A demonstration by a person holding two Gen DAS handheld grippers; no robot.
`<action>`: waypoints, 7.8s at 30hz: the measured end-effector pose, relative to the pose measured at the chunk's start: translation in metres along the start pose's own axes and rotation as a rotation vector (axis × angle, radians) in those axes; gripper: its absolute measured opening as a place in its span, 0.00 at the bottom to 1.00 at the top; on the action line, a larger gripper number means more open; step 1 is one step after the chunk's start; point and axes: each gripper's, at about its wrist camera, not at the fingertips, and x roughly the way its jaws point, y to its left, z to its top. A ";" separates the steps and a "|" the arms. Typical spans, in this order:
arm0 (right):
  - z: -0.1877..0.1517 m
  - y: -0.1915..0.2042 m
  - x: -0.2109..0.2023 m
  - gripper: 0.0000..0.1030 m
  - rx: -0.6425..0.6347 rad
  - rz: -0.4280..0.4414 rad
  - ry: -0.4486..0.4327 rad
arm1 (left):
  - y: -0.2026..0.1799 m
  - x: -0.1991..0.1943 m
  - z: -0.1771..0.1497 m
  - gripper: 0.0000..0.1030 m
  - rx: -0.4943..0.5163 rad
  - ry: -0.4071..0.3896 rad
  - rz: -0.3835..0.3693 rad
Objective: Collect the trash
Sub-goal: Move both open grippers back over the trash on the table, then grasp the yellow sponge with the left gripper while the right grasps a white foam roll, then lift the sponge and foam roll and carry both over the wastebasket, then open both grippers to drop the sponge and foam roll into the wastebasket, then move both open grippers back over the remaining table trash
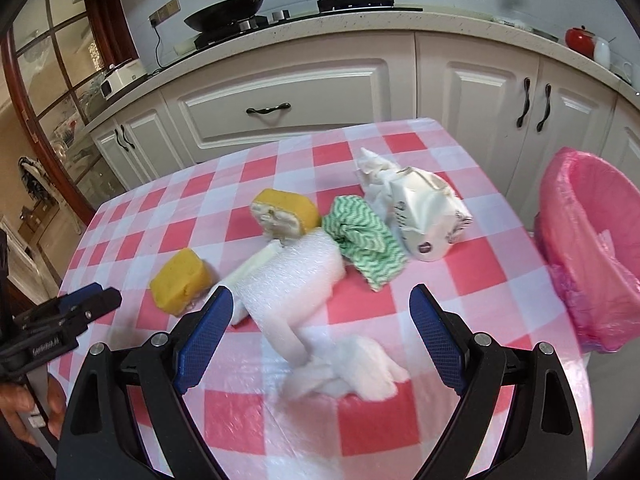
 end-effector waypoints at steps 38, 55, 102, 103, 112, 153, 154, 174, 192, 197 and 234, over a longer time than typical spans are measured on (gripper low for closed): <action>0.010 0.005 0.048 0.56 0.000 0.041 0.092 | -0.034 0.060 0.013 0.63 0.124 0.090 0.001; 0.010 0.000 0.023 0.49 -0.009 0.058 0.057 | -0.038 0.062 0.008 0.44 0.142 0.107 0.044; 0.001 -0.103 -0.071 0.46 0.086 -0.063 -0.095 | -0.109 0.000 0.022 0.44 0.215 -0.029 -0.025; 0.001 -0.105 -0.073 0.46 0.086 -0.070 -0.101 | -0.113 0.001 0.023 0.44 0.222 -0.031 -0.031; 0.016 -0.146 -0.096 0.46 0.121 -0.139 -0.163 | -0.171 0.003 0.041 0.44 0.313 -0.057 -0.099; 0.049 -0.321 -0.119 0.52 0.263 -0.293 -0.249 | -0.434 0.076 0.071 0.50 0.571 0.034 -0.393; 0.048 -0.322 -0.119 0.55 0.266 -0.298 -0.248 | -0.434 0.078 0.071 0.54 0.565 0.040 -0.393; 0.012 -0.296 -0.137 0.74 0.265 -0.338 -0.269 | -0.364 0.056 0.055 0.60 0.482 0.006 -0.331; -0.007 -0.211 -0.123 0.78 0.186 -0.254 -0.223 | -0.206 0.025 0.056 0.60 0.287 -0.038 -0.148; -0.011 -0.183 -0.111 0.78 0.162 -0.212 -0.187 | -0.170 0.023 0.045 0.61 0.245 -0.025 -0.116; 0.015 -0.064 -0.003 0.81 -0.034 -0.071 -0.029 | -0.094 0.056 0.019 0.59 0.174 0.073 -0.088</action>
